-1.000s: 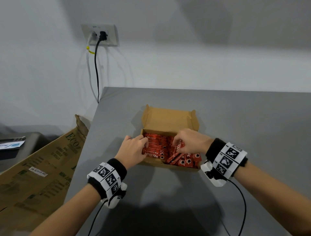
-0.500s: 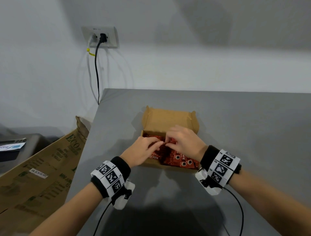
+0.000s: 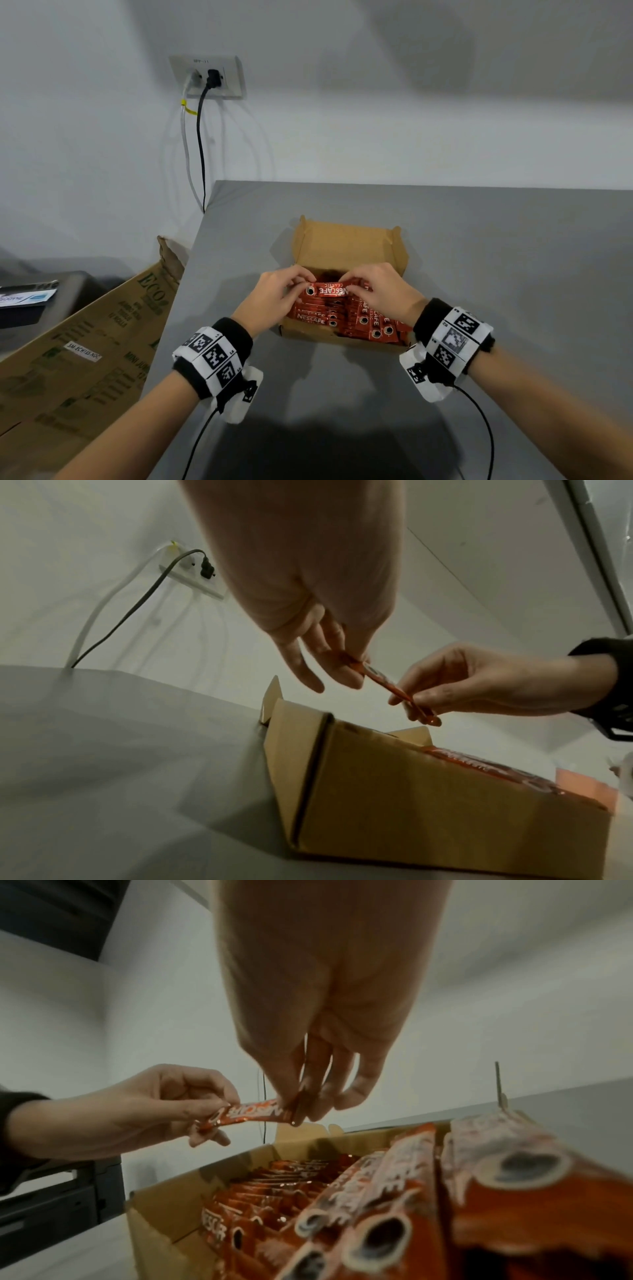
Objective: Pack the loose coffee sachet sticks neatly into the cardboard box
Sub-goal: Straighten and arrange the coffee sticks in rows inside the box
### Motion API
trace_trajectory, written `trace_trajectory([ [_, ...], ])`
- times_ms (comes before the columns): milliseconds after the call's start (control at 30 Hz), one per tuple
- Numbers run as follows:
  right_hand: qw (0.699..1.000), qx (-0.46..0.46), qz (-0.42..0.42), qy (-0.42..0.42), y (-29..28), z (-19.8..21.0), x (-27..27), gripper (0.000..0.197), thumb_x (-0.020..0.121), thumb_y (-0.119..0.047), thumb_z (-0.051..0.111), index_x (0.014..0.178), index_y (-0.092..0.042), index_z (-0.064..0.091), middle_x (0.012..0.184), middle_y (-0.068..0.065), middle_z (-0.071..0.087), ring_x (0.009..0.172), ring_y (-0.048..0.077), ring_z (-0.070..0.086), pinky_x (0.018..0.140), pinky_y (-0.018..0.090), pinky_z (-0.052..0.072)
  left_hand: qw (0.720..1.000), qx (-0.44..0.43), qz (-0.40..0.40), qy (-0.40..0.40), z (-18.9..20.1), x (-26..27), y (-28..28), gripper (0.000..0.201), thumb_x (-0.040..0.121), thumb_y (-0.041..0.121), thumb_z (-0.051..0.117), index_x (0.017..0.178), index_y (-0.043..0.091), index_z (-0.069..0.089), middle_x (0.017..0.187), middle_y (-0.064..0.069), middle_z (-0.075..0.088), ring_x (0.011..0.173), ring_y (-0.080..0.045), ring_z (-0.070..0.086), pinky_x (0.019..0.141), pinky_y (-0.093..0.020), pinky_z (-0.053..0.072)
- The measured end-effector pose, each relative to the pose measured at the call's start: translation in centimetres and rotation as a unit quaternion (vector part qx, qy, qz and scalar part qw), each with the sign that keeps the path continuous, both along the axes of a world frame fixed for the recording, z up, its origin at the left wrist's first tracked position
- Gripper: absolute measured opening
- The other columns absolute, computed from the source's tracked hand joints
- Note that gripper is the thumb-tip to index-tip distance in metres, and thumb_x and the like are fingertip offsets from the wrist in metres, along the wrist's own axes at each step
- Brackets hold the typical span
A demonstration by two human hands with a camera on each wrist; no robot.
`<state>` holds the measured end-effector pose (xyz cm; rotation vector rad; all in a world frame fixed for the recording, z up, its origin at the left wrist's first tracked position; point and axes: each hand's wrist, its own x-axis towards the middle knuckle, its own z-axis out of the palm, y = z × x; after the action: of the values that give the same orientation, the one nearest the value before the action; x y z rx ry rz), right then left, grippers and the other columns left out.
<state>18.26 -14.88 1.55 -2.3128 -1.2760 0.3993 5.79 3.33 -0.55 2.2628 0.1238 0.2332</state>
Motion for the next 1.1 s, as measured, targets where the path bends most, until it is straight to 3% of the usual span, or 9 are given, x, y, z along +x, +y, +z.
trace_trajectory([
  [133,0.993,0.074,-0.064,0.064,0.1,-0.4,-0.5,0.036,0.088,-0.01,0.06,0.122,-0.017,0.056,0.097,-0.001,0.065,0.09,0.011,0.061,0.09,0.031,0.052,1.0,-0.019,0.019,0.013,-0.4,-0.3,0.1,0.014,0.09,0.01,0.058,0.1,0.014,0.067,0.08,0.01,0.066,0.067,-0.001,0.063,0.069,-0.008,0.05],
  [233,0.971,0.178,-0.096,0.13,0.6,0.2,-1.3,0.054,0.083,-0.005,0.065,0.13,-0.023,0.045,0.094,-0.005,0.06,0.086,0.007,0.064,0.083,0.027,0.056,0.997,-0.076,0.026,0.021,-0.4,-0.7,-0.4,0.009,0.085,0.007,0.065,0.091,0.014,0.065,0.069,0.009,0.067,0.064,-0.003,0.066,0.068,-0.012,0.052],
  [367,0.954,0.239,-0.067,0.168,2.1,1.2,-3.1,0.066,0.077,-0.007,0.072,0.128,-0.032,0.039,0.095,-0.003,0.061,0.086,0.004,0.065,0.078,0.015,0.054,0.999,-0.021,-0.035,0.036,-0.5,-0.2,-2.1,0.011,0.082,0.007,0.068,0.088,0.012,0.06,0.069,0.013,0.064,0.066,0.0,0.064,0.068,-0.007,0.046],
  [500,0.969,0.188,-0.069,0.143,2.9,0.5,-3.2,0.038,0.078,-0.012,0.073,0.112,-0.017,0.057,0.09,-0.001,0.065,0.087,0.008,0.064,0.081,0.02,0.053,0.992,-0.104,0.072,-0.024,-0.3,0.4,-2.7,0.015,0.081,-0.002,0.065,0.093,0.006,0.063,0.072,0.004,0.067,0.063,-0.008,0.066,0.066,-0.009,0.049],
  [567,0.978,0.173,-0.063,0.101,2.7,-0.2,-3.2,0.019,0.08,-0.012,0.071,0.098,-0.009,0.064,0.09,0.001,0.068,0.083,0.008,0.063,0.079,0.019,0.052,0.987,-0.141,0.082,-0.012,-0.1,0.5,-2.6,0.017,0.08,0.001,0.068,0.094,0.009,0.062,0.07,0.001,0.068,0.058,-0.003,0.065,0.068,-0.011,0.05],
  [667,0.984,0.148,-0.069,0.077,2.7,-1.1,-3.7,0.013,0.078,-0.016,0.073,0.089,-0.009,0.07,0.086,0.001,0.07,0.075,0.006,0.061,0.075,0.014,0.049,0.996,0.026,0.086,0.003,-0.3,0.1,-1.2,0.027,0.078,0.018,0.073,0.103,0.017,0.063,0.086,0.007,0.064,0.075,0.001,0.058,0.075,-0.014,0.046],
  [767,0.994,0.051,-0.052,0.076,2.8,-1.7,-4.0,0.015,0.076,-0.017,0.075,0.089,-0.009,0.073,0.086,0.006,0.072,0.077,0.012,0.064,0.079,0.024,0.053,0.975,0.203,0.082,0.036,-0.7,-0.2,0.7,0.039,0.079,0.023,0.069,0.115,0.019,0.056,0.109,0.005,0.056,0.102,-0.014,0.052,0.089,-0.03,0.042],
  [900,0.997,-0.063,0.008,0.043,2.9,-2.0,-4.5,0.017,0.082,-0.017,0.069,0.094,-0.007,0.072,0.095,0.009,0.069,0.089,0.021,0.063,0.082,0.028,0.05,0.986,0.122,0.07,0.09,-1.2,-0.4,1.1,0.048,0.083,0.013,0.063,0.129,0.017,0.047,0.124,-0.001,0.051,0.109,-0.019,0.053,0.093,-0.031,0.046],
  [1100,0.984,-0.168,0.059,-0.026,3.2,-1.2,-4.4,0.009,0.081,-0.002,0.062,0.089,-0.002,0.066,0.096,0.015,0.065,0.09,0.03,0.061,0.075,0.032,0.049,0.986,0.063,0.076,0.134,-1.6,-1.1,0.5,0.045,0.088,0.009,0.056,0.131,0.013,0.043,0.119,-0.009,0.053,0.107,-0.025,0.054,0.09,-0.031,0.046],
])
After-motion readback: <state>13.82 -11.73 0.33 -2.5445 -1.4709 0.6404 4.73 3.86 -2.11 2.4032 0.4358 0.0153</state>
